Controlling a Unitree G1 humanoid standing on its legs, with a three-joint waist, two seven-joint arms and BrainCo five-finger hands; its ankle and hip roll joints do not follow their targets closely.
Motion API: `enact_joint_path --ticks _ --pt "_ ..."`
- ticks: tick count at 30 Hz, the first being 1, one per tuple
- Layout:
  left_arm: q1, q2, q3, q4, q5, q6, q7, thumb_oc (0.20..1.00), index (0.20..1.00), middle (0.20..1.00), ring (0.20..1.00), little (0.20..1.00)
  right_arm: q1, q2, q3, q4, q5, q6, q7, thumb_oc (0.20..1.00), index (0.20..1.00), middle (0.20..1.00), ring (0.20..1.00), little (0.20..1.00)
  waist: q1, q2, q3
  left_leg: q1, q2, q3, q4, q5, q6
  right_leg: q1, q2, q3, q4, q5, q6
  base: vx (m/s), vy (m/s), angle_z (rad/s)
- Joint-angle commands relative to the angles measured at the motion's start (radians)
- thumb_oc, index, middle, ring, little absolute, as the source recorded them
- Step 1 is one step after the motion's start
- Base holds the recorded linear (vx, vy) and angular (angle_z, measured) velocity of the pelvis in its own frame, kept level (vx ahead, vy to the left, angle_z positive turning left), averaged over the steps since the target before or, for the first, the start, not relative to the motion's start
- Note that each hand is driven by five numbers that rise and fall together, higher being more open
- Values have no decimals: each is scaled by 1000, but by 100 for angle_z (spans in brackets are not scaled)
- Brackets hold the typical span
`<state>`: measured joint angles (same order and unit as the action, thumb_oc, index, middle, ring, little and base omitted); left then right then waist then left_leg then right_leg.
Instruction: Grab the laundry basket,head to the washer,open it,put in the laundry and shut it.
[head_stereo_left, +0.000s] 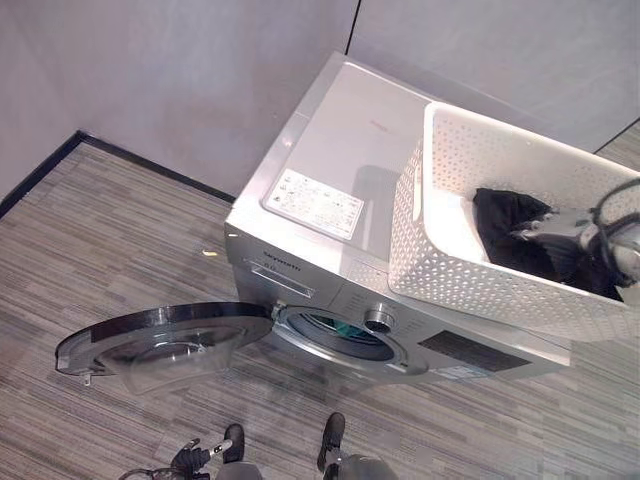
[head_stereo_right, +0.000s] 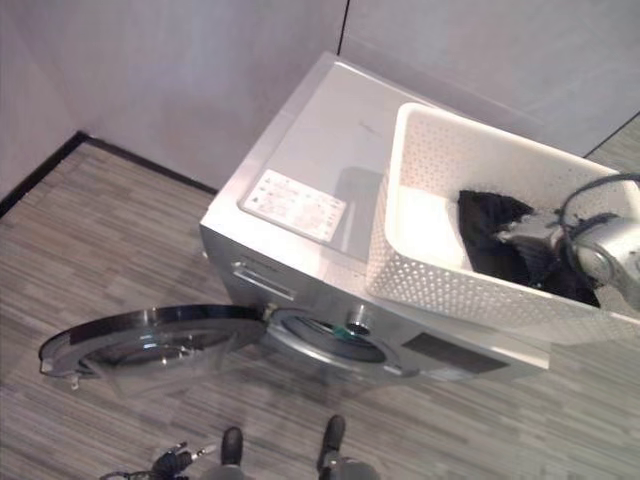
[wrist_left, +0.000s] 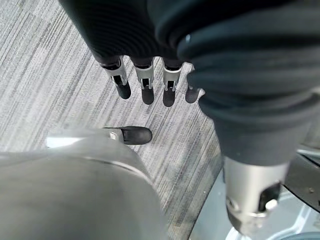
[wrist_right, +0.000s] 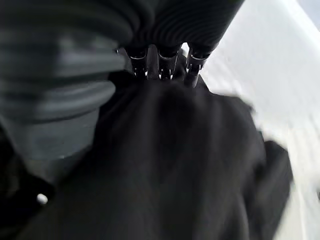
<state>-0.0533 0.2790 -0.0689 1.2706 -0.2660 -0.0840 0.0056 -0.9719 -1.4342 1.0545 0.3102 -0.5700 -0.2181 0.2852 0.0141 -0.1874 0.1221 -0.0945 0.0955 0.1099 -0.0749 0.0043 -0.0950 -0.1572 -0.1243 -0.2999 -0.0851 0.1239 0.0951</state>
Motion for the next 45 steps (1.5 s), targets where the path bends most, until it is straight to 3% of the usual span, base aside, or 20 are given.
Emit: enact_joint_path --ticks 1,2,3,4,8,13,16,18,20,22,24,26,28,29,32,33,36,37,40,45 --pt "-34 0 -30 2 2 -3 24 1000 1000 1000 1000 1000 -41 10 112 -1 -55 -15 4 1000 1000 1000 1000 1000 20 -12 42 -32 -3 9 -12 27 -8 30 -66 49 -2 -14 119 0 0 0" --pt "-38 -3 -31 -2 -2 -4 29 1000 1000 1000 1000 1000 -29 16 106 -6 -64 -12 5 956 956 956 956 956 19 -8 43 -33 -3 9 -12 27 -7 29 -67 50 -2 -14 119 0 0 0" --pt "-49 -6 -38 -6 -8 -3 32 1000 1000 1000 1000 1000 -25 22 108 -20 -77 -15 10 423 423 423 423 423 18 -3 43 -31 -5 10 -12 26 -7 29 -68 49 -2 -15 120 0 0 0" --pt "-49 -6 -38 -6 -9 -3 32 1000 1000 1000 1000 1000 -25 22 109 -20 -78 -16 10 200 200 200 200 200 18 -3 44 -31 -5 10 -12 25 -7 30 -68 49 -2 -15 120 0 0 0" --pt "-53 -13 -58 -12 -13 -6 37 1000 1000 1000 1000 1000 -26 56 110 64 -74 -3 11 200 200 200 200 200 19 5 39 -23 -6 9 -12 21 -6 40 -71 48 -2 -19 119 11 0 -3" --pt "-35 -21 -65 2 -12 -11 36 1000 1000 1000 1000 1000 5 95 33 208 -61 20 -62 200 200 200 200 200 16 14 16 7 -5 14 -12 12 -5 72 -71 43 -2 -29 119 7 -3 0" --pt "-19 -28 -45 22 10 -10 39 1000 1000 1000 1000 1000 123 125 -177 268 4 59 -150 200 200 200 200 200 1 23 -11 36 -1 22 -12 3 -4 96 -67 46 -2 -40 117 30 -14 5" --pt "-12 -25 -50 23 15 -13 38 1000 1000 1000 1000 1000 160 136 -240 293 30 66 -167 200 200 200 200 200 4 20 -16 44 0 23 -12 1 -4 105 -66 46 -2 -43 115 9 -6 -2" --pt "4 -29 -43 26 24 -19 40 1000 1000 1000 1000 1000 231 192 -466 309 202 102 -228 200 200 200 200 200 0 26 -36 70 3 30 -12 -7 -2 129 -61 47 -2 -54 112 22 -29 -4" --pt "8 -27 -44 26 25 -20 40 1000 1000 1000 1000 1000 257 207 -531 307 251 106 -241 200 200 200 200 200 1 24 -45 72 1 29 -12 -6 0 130 -62 48 -2 -55 111 2 -7 -2" --pt "16 -28 -37 30 24 -23 44 1000 1000 1000 1000 1000 289 246 -669 309 397 113 -277 200 200 200 200 200 2 28 -58 85 3 32 -12 -10 1 144 -60 46 -2 -60 109 5 -17 -4" --pt "22 -37 -47 38 13 -31 46 1000 1000 1000 1000 1000 314 327 -833 397 661 82 -329 200 200 200 200 200 5 34 -84 102 4 31 -12 -15 3 163 -59 40 -2 -69 106 0 0 0" --pt "25 -32 -45 43 16 -32 47 1000 1000 1000 1000 1000 299 328 -851 407 711 78 -325 200 200 200 200 200 7 35 -90 107 4 31 -12 -16 3 169 -58 38 -2 -72 105 0 0 0" --pt "32 -30 -39 62 12 -29 49 1000 1000 1000 1000 1000 250 353 -904 434 837 70 -369 200 200 200 200 200 11 39 -105 127 8 32 -12 -22 2 186 -53 38 -2 -80 102 7 -13 7" --pt "40 -32 -42 79 5 -24 57 1000 1000 1000 1000 1000 164 384 -935 457 988 40 -402 200 200 200 200 200 12 43 -129 138 9 36 -12 -22 2 197 -50 40 -2 -84 99 -2 -7 -4" --pt "40 -32 -42 79 5 -24 57 1000 1000 1000 1000 1000 164 384 -935 457 988 40 -402 200 200 200 200 200 12 43 -129 138 9 36 -12 -22 2 197 -50 40 -2 -84 99 0 0 0" --pt "53 -39 -39 106 -2 -11 83 1000 1000 1000 1000 1000 22 473 -971 439 1239 -27 -478 200 200 200 200 200 11 51 -153 160 14 42 -12 -25 2 217 -45 45 -2 -93 93 1 -2 -3" --pt "54 -39 -38 106 -2 -11 84 1000 1000 1000 1000 1000 20 474 -969 440 1241 -27 -478 200 200 200 200 200 10 51 -153 161 14 43 -12 -26 1 218 -44 45 -2 -93 93 0 0 -3" --pt "75 -43 -37 120 -31 5 107 1000 1000 1000 1000 1000 -141 564 -966 437 1439 -83 -520 200 200 200 200 200 14 57 -171 177 16 49 -12 -26 1 228 -41 49 -2 -96 88 -9 4 4" --pt "97 -53 -45 122 -63 27 122 1000 1000 1000 1000 1000 -306 671 -929 418 1552 -113 -583 200 200 200 200 200 11 66 -190 193 17 55 -12 -27 2 238 -40 56 1 -96 85 -6 3 -2"
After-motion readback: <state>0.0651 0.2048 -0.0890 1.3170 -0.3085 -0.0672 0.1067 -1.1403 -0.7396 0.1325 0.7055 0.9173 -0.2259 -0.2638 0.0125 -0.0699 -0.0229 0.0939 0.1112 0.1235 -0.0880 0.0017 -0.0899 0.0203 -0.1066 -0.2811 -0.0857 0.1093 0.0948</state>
